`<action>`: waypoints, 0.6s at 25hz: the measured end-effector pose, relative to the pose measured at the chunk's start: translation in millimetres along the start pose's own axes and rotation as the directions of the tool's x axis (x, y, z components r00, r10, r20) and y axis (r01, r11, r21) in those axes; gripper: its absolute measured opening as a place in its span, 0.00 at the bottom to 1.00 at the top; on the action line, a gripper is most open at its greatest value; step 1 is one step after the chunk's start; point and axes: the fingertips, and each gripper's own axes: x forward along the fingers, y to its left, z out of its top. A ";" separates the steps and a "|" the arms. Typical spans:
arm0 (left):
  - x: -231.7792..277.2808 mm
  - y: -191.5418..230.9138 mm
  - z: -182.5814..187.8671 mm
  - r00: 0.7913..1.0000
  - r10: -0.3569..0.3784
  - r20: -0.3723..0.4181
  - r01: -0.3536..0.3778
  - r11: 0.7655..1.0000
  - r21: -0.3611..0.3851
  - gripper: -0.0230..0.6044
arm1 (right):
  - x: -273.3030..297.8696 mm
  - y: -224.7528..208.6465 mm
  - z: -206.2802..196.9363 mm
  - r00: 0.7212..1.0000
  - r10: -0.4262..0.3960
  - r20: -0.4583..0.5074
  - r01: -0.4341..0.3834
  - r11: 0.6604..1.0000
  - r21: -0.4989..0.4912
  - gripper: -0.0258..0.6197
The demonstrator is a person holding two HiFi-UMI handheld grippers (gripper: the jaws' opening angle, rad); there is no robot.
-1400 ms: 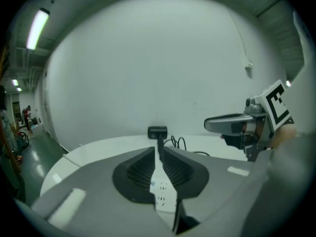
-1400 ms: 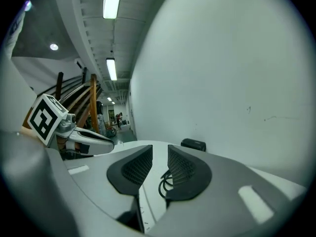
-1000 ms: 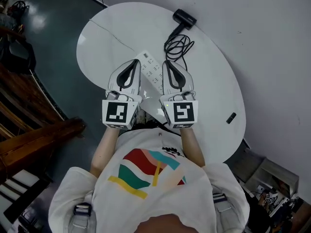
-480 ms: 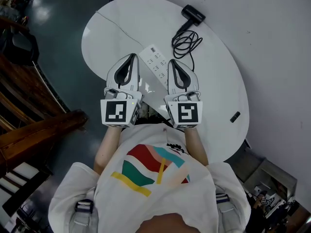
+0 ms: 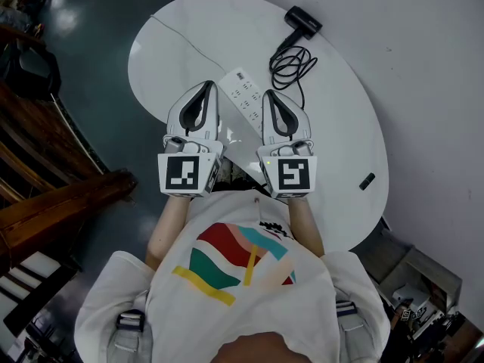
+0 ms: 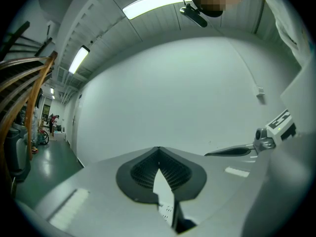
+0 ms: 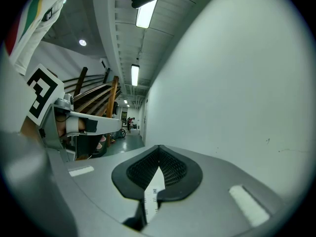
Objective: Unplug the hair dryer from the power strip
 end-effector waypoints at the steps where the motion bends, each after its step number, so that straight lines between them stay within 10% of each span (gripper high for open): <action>1: -0.2 0.7 0.1 1.000 0.001 0.000 -0.001 1.000 -0.001 0.04 | 0.2 0.3 0.7 1.000 0.000 0.002 0.000 1.000 0.000 0.06; 15: -1.0 1.0 -3.1 1.000 -0.002 -0.013 0.002 1.000 -0.014 0.04 | 0.7 0.0 0.5 1.000 0.003 -0.003 -0.003 1.000 -0.008 0.06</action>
